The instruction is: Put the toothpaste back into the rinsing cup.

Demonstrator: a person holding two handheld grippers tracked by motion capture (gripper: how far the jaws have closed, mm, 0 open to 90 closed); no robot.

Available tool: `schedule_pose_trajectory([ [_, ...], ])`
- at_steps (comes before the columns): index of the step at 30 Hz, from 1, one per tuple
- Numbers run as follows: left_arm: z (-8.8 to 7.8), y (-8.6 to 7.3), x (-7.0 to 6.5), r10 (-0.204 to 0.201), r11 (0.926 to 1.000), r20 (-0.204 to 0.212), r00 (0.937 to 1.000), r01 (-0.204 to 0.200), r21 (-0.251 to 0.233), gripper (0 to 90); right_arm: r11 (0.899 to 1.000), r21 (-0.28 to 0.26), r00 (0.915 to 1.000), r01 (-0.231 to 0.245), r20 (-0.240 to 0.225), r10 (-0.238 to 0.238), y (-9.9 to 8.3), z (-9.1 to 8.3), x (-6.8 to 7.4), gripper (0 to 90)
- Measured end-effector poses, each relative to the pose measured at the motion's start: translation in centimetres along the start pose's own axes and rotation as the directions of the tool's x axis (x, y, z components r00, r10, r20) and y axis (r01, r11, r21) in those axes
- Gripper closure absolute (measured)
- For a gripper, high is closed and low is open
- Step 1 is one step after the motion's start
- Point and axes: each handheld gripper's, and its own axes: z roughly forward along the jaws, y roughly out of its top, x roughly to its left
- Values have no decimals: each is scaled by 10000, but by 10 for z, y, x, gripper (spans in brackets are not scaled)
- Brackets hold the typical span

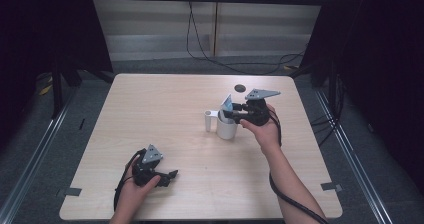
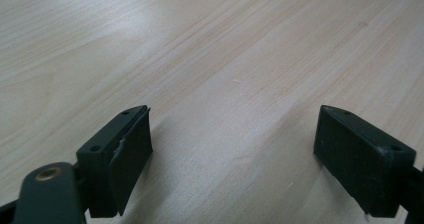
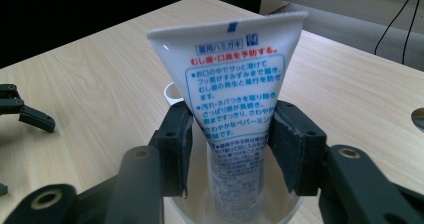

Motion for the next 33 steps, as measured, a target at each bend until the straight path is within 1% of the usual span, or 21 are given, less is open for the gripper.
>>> schedule_pose_trajectory([
  [3, 0, 0, 0, 6, 10000, -2, 10000, -6, 3, 153, 9998, 171, 9999, 112, 71, -113, 1, 0, 1, 510],
  [4, 0, 0, 0, 2, 10000, 4, 10000, -2, -20, 152, 9998, -212, 9998, 31, -213, -36, 0, -2, 0, 620],
  [5, 0, 0, 0, 4, 10000, -3, 10000, -4, 3, 152, 9975, -669, 9990, -219, -397, 193, 1, -4, 0, 607],
  [6, 0, 0, 0, 10, 10000, 1, 10000, -10, -13, 152, 9935, -1028, 9980, -498, -439, 455, 4, -7, -1, 603],
  [7, 0, 0, 0, 9, 10000, -3, 10000, -9, 1, 152, 9926, -1115, 9984, -485, -331, 451, 7, -10, -1, 579],
  [8, 0, 0, 0, 11, 10000, 0, 10000, -11, -14, 152, 9955, -899, 9993, -302, -249, 281, 11, -11, 0, 545],
  [11, 0, 0, 0, 14, 10000, -2, 10000, -14, -14, 152, 9987, -502, 9999, 27, -153, -35, 16, -13, 1, 526],
  [17, 0, 0, 0, 15, 10000, -3, 10000, -15, -14, 152, 9998, -190, 9999, -102, -62, 100, 10, -13, -1, 475],
  [18, 0, 0, 0, 15, 10000, 0, 10000, -15, -9, 152, 9998, -175, 9999, -113, -1, 113, 9, -13, -2, 469],
  [20, 0, 0, 0, 9, 10000, -1, 10000, -9, -16, 152, 9993, -257, 9996, -266, -64, 265, 7, -13, -3, 449],
  [23, 0, 0, 0, 14, 10000, -1, 10000, -14, -13, 152, 9996, -234, 9999, -147, -69, 145, 6, -14, -2, 417],
  [25, 0, 0, 0, 13, 10000, -2, 10000, -13, -14, 152, 9999, -90, 10000, -52, -18, 52, 6, -13, -1, 381],
  [27, 0, 0, 0, 14, 10000, -1, 10000, -14, -16, 152, 9999, -42, 9999, -100, -65, 100, 6, -14, 0, 347],
  [33, 0, 0, 0, 19, 10000, -5, 10000, -19, -19, 152, 9995, 310, 10000, 58, 1, -58, 6, -13, 3, 272],
])
